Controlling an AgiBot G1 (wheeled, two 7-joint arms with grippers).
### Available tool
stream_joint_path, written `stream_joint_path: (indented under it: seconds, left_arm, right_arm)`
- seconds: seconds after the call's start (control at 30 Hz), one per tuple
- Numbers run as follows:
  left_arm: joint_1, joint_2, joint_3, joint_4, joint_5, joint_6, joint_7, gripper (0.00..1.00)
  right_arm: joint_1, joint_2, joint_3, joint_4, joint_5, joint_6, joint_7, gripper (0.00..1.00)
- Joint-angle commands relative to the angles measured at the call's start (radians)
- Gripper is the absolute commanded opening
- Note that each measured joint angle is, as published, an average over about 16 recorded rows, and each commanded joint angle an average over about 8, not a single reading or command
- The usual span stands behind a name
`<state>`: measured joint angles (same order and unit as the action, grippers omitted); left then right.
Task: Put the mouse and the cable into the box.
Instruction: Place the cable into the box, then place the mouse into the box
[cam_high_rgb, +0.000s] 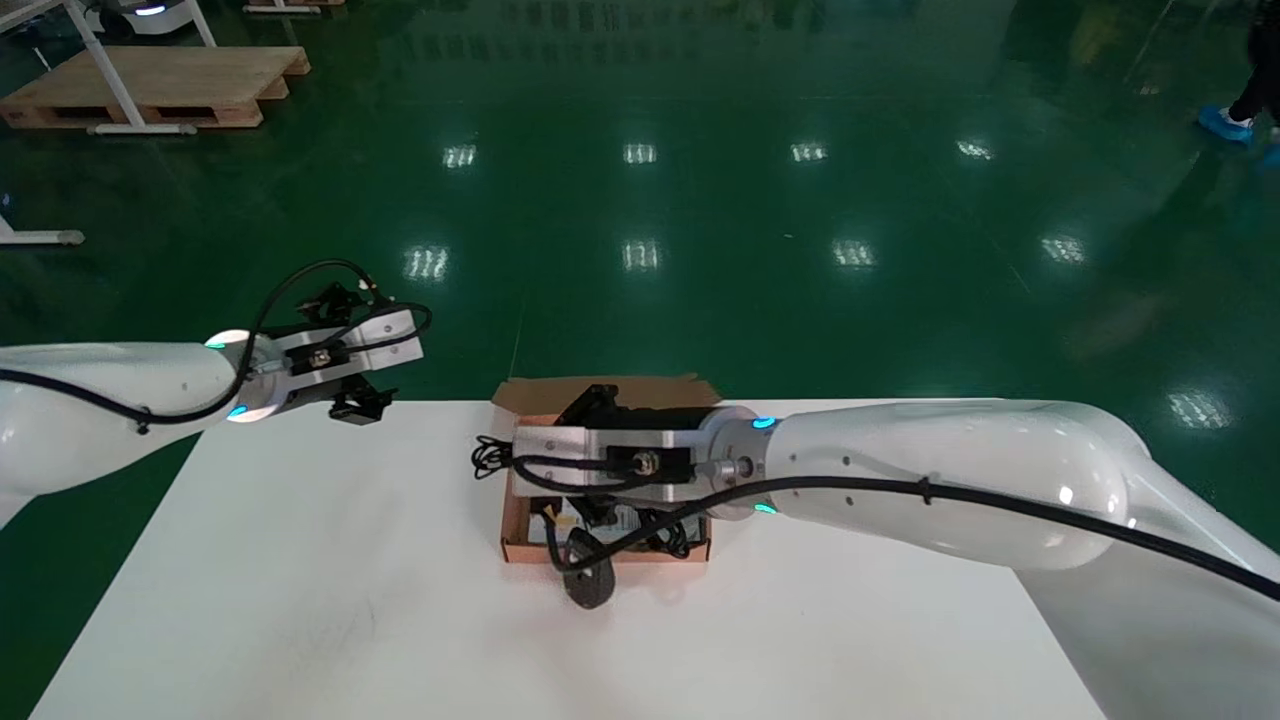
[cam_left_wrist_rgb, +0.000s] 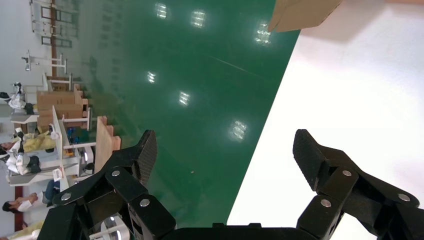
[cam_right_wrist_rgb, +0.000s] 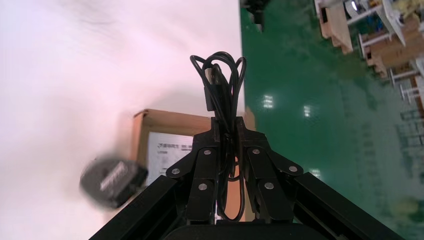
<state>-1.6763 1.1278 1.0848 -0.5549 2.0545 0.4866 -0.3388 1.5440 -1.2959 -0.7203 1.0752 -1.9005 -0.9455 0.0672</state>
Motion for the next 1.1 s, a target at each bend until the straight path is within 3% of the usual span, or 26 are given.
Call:
stream_joint_path:
  seconds: [0.03, 0.4, 0.63, 0.77, 0.97, 1.1]
  left_arm:
    - [0.001, -0.003, 0.002, -0.008, 0.009, 0.001, -0.012, 1.00]
    - [0.007, -0.014, 0.007, -0.045, 0.051, 0.009, -0.067, 1.00]
    - [0.010, -0.020, 0.010, -0.064, 0.075, 0.014, -0.096, 1.00]
    - [0.012, -0.023, 0.011, -0.074, 0.086, 0.017, -0.111, 1.00]
    - [0.014, -0.027, 0.012, -0.087, 0.102, 0.020, -0.130, 1.00]
    - [0.015, -0.029, 0.012, -0.093, 0.109, 0.021, -0.139, 1.00]
  right_arm:
    - [0.002, 0.001, 0.004, 0.011, -0.011, 0.002, 0.041, 0.00]
    - [0.089, -0.010, 0.042, -0.119, 0.057, -0.023, 0.035, 0.00]
    - [0.070, -0.045, 0.004, -0.177, 0.049, 0.002, -0.022, 0.00]
    - [0.041, -0.057, -0.046, -0.233, 0.008, 0.068, -0.027, 0.00]
    - [0.033, -0.065, -0.119, -0.331, -0.042, 0.233, 0.027, 0.01]
    - [0.030, -0.065, -0.150, -0.372, -0.043, 0.316, 0.066, 0.49]
